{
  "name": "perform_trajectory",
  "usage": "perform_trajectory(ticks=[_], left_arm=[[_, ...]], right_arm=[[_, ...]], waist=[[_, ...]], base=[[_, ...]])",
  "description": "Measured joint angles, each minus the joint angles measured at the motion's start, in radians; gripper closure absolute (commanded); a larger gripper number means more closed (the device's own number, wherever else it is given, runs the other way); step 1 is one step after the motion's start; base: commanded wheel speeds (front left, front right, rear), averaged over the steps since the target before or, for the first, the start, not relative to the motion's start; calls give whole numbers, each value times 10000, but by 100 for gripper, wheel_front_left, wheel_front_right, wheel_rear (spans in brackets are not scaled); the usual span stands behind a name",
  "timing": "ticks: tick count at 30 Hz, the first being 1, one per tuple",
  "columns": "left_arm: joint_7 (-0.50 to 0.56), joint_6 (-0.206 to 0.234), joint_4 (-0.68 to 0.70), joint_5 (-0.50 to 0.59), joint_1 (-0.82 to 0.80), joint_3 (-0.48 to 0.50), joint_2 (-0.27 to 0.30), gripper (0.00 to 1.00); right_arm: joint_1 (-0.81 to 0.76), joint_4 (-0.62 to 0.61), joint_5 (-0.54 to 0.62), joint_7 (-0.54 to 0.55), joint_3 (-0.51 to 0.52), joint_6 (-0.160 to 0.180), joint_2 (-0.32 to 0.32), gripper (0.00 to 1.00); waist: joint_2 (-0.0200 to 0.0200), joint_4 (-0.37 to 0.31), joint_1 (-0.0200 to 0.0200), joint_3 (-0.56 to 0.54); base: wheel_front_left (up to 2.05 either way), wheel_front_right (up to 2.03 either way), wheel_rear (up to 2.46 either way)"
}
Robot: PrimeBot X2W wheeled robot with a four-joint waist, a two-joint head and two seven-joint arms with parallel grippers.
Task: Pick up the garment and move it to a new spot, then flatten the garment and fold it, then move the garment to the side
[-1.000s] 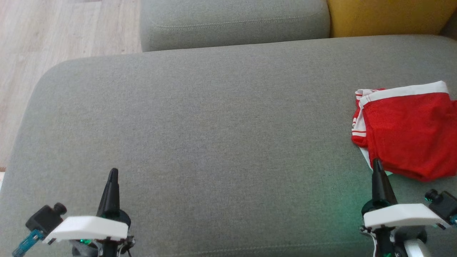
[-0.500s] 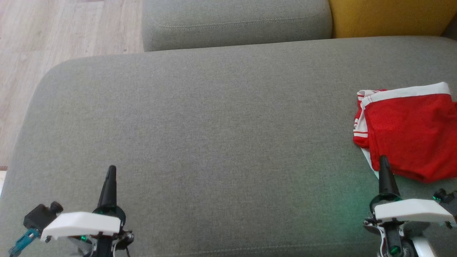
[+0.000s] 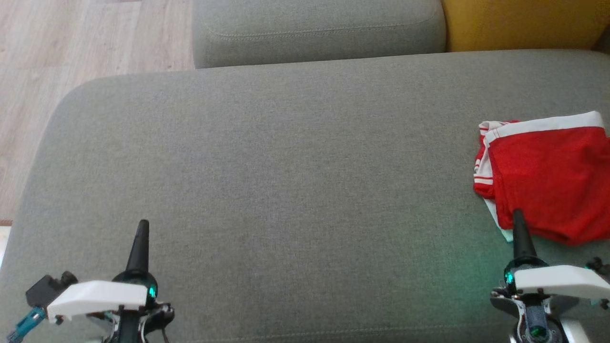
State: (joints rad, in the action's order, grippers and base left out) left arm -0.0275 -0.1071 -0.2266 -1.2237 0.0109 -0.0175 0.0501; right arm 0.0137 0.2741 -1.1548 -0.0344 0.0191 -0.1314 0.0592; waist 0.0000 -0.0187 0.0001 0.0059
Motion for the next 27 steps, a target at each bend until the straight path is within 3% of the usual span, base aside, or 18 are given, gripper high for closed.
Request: perform_trajectory(ticks=[27], left_arm=[[805, -130, -336, -2884, -413, 522, 0, 100]], right_arm=[[227, 2, -3415, 805, 554, 0, 10, 100]], waist=[[0, 137, 0, -20]], base=[[0, 0, 0]])
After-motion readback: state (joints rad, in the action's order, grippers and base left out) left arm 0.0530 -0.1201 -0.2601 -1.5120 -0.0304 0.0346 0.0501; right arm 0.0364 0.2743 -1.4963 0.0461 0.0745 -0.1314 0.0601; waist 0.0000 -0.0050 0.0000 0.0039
